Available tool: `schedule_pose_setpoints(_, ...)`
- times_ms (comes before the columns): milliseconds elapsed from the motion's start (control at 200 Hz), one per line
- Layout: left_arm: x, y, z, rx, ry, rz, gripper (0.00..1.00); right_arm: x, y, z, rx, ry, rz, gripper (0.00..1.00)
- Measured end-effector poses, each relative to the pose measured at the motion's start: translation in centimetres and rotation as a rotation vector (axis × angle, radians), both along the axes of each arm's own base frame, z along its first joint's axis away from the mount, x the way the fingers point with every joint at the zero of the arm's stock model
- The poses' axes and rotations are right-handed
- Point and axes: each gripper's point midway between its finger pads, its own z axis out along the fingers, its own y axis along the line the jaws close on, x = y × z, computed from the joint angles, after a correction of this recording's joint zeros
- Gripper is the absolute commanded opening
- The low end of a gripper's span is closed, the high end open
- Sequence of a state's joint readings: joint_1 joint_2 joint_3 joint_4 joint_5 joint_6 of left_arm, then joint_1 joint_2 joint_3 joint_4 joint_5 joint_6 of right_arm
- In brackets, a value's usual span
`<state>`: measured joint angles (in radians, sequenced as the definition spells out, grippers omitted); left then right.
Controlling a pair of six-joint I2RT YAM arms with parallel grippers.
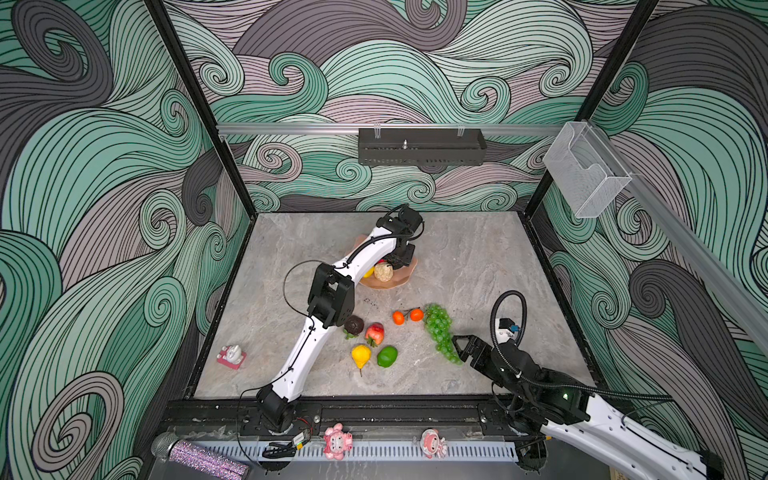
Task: Place and organize the fake fruits in the fruit bowl
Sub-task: 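Carry the avocado into the pink bowl with the left gripper while the right arm withdraws, then open the left gripper to release the avocado and lift away, then move the right gripper over the green lime while the left gripper approaches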
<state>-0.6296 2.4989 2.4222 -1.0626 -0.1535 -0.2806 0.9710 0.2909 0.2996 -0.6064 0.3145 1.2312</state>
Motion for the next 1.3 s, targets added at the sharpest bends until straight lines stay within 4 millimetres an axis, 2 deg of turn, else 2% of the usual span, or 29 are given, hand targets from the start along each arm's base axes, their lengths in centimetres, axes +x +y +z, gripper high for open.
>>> schedule_pose_setpoints(555,-0.2,-0.3,0.5,-0.021,0.003,-0.008,0.74,0.0,0.0,-0.1,-0.004,0.001,0.001,0.93)
schedule_pose_setpoints(665,-0.4,-0.6,2.5,-0.059,-0.013,-0.015,0.80,0.0,0.0,-0.3,-0.024,0.005,0.008,0.94)
schedule_pose_setpoints(781,-1.6,-0.1,6.6,-0.106,-0.049,-0.014,0.82,0.0,-0.1,-0.5,-0.061,0.009,0.023,0.94)
schedule_pose_setpoints(911,-4.1,1.7,11.9,-0.177,-0.119,0.003,0.82,0.1,0.2,0.3,-0.093,0.000,0.046,0.93)
schedule_pose_setpoints(1041,-8.2,4.5,14.9,-0.263,-0.201,0.022,0.84,0.3,0.7,1.2,-0.126,-0.012,0.080,0.90)
schedule_pose_setpoints(1176,-13.2,8.6,14.6,-0.344,-0.312,0.059,0.84,0.5,1.9,1.5,-0.172,-0.001,0.139,0.88)
schedule_pose_setpoints(1301,-17.2,12.7,12.3,-0.394,-0.411,0.122,0.85,0.4,4.0,1.6,-0.220,0.010,0.223,0.88)
